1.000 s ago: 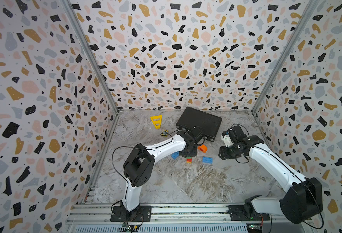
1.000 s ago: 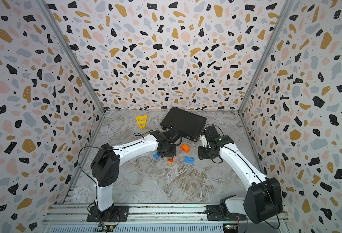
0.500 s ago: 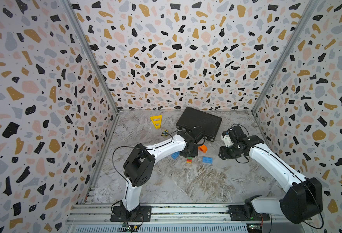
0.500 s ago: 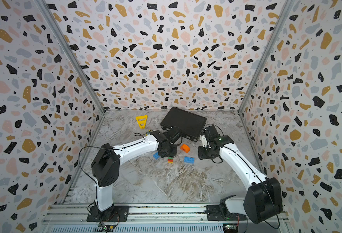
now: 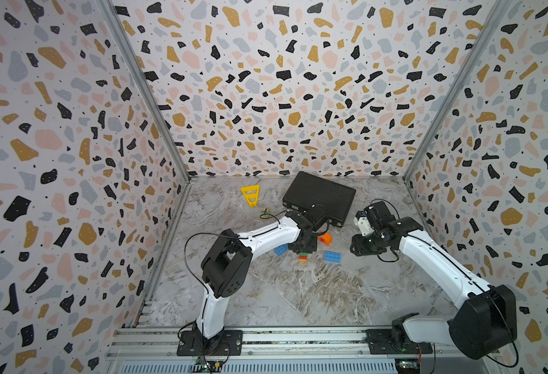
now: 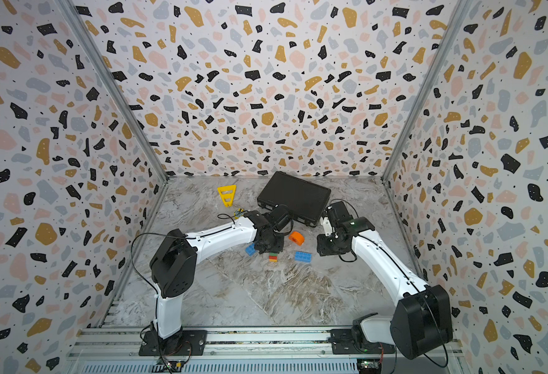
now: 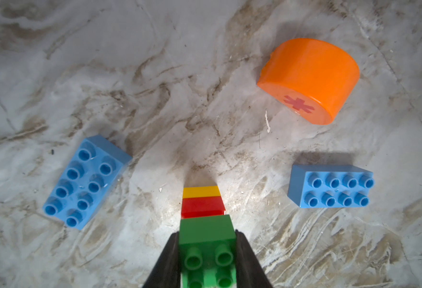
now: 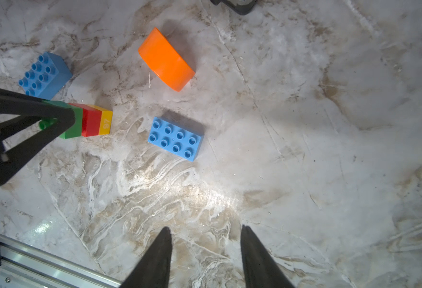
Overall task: Assemble an ice cream with lego
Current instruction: Assemble the lego brick with the lego brick.
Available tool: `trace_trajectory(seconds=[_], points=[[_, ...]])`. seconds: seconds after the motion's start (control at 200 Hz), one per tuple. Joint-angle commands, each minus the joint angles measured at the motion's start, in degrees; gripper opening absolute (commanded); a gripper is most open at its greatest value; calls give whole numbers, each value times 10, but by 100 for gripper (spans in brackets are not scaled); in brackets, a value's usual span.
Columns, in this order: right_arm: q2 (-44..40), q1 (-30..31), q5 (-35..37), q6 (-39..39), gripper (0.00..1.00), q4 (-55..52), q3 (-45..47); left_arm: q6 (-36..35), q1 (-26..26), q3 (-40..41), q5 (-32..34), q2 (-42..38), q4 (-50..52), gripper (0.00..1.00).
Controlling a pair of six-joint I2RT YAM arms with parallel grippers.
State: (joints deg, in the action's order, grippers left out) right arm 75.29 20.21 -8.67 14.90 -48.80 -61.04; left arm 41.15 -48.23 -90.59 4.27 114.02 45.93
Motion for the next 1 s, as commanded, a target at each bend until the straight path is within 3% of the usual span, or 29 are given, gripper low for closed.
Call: trace_trajectory(seconds=[0.0,0.496,0.996], points=[[-3,-3,-5,-6,48,-1,-6,-10,2,-2,20,1,1,28],[-2,-3,-6,-6,48,-1,-6,-20,2,6,-25,-4,1,28],[-2,-3,-6,-5,48,-2,-5,-34,2,10,7,-7,3,28]])
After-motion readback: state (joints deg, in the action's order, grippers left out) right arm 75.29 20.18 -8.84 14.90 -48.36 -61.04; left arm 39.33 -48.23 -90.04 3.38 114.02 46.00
